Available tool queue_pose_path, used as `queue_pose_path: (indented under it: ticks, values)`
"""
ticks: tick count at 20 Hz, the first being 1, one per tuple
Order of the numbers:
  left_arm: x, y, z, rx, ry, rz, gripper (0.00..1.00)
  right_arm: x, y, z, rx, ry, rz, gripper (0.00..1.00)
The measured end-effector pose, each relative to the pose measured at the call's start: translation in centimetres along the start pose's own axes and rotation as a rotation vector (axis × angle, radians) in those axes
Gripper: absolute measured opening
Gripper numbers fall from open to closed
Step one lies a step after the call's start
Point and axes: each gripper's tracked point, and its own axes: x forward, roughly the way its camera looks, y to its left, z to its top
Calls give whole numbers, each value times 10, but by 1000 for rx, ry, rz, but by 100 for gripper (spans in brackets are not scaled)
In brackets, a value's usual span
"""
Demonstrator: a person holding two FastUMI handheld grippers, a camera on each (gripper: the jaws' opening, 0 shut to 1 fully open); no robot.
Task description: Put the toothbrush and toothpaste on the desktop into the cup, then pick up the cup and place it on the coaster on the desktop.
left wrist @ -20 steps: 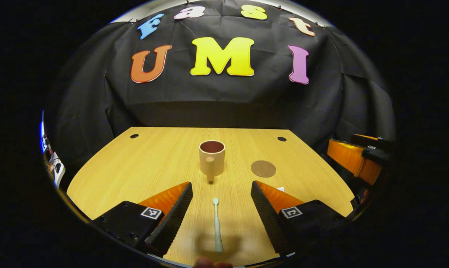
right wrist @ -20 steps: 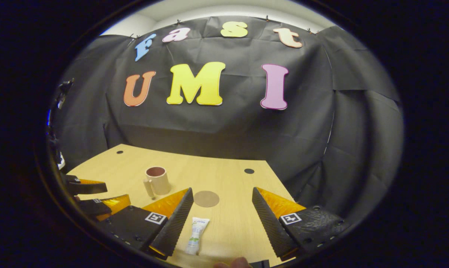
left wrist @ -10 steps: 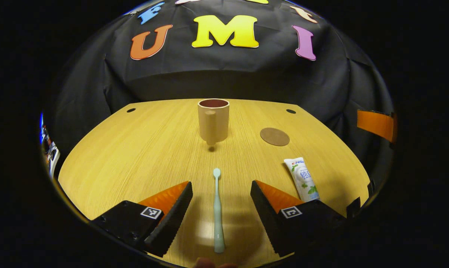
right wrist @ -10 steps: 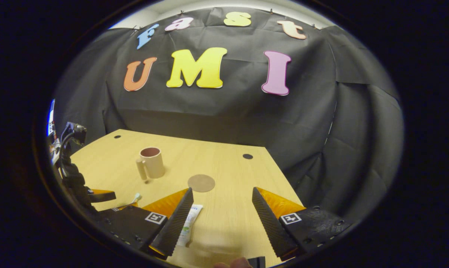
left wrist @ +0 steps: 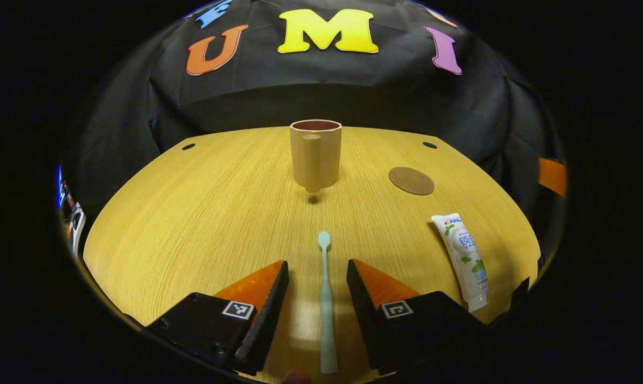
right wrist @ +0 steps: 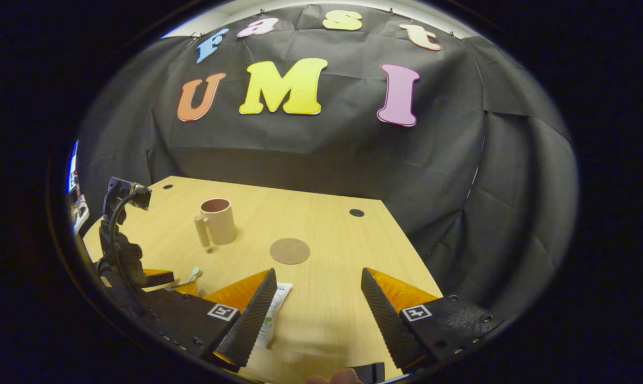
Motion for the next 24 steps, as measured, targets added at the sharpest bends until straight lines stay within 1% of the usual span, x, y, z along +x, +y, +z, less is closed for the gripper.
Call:
queue_pose_path:
  ticks: [1,2,3,4,5,7,10,11,12,13,14,18,19,20,24]
  values:
    - [1,1,-1,8,4,3,68,1,-1,-1,-2,2,-5,95]
    - [2,1,-1,11,7,9,62,2,-1,-1,-5,3,-12,95]
    - [3,0,-3,11,11,8,66,3,-1,-2,-5,5,-16,98]
    - [4,-1,-4,11,16,11,50,5,0,-2,-5,8,-18,98]
    - [5,-2,-2,16,8,10,46,6,2,-4,-4,13,-16,95]
    - [6,-2,-3,28,6,9,35,8,7,-7,-1,23,-8,95]
    - [7,-4,-2,44,5,6,24,14,21,-17,5,53,27,95]
    - [6,-4,-2,49,6,8,23,17,26,-21,8,68,42,98]
    - [7,-5,-3,52,9,8,19,20,30,-26,10,88,53,98]
    - [7,-4,-3,57,12,15,17,22,34,-33,11,107,64,95]
    - [6,-4,-2,60,12,15,10,25,38,-39,12,124,74,95]
    - [6,-4,-1,63,10,5,4,36,58,-69,1,216,144,95]
    - [6,-5,-1,64,10,3,4,41,62,-78,-6,239,156,98]
    - [6,-5,-1,65,11,0,4,46,65,-85,-10,264,162,95]
    - [6,-4,-1,60,14,-4,3,60,73,-111,5,343,160,95]
